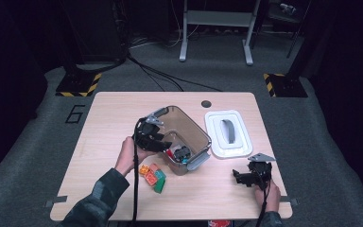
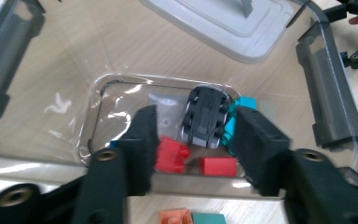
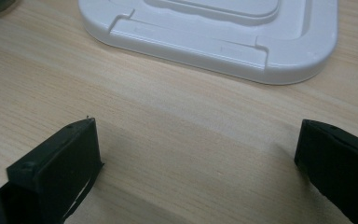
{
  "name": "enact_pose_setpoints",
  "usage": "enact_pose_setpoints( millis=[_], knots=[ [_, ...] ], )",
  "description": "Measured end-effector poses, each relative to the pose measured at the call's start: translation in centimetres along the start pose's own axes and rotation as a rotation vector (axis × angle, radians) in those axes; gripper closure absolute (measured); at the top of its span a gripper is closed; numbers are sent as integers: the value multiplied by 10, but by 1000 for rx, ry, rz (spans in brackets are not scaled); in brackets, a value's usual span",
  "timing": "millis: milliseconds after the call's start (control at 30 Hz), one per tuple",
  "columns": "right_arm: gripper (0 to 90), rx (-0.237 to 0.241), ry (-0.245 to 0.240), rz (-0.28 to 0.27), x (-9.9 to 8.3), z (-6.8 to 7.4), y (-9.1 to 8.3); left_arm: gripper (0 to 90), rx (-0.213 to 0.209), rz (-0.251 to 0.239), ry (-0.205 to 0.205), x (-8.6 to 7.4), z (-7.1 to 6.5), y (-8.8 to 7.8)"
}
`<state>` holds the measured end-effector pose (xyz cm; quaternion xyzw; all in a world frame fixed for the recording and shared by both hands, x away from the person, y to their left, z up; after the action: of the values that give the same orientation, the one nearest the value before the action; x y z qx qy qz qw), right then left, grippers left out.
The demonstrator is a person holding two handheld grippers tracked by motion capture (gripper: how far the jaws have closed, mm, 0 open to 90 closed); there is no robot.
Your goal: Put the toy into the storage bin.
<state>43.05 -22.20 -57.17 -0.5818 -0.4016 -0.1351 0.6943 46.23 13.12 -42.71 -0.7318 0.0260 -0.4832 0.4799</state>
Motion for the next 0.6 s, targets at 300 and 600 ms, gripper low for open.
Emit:
enact_pose_setpoints(
  millis=[300,600],
  knots=[
    [0,0,0,0,0,0,0,157,68,-75,18,-14,-4,-33],
    [0,0,-1,0,0,0,0,77,117,-106,-31,-52,9,-54]
  ],
)
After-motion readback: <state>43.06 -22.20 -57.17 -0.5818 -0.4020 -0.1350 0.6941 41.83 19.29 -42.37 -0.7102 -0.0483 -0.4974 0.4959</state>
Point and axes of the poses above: each handheld gripper's, and its own axes: y roughly forward along the jaws, x roughly out of its top, z roughly to its left, the point moved 6 cm from there along y, roughly forward along the jaws
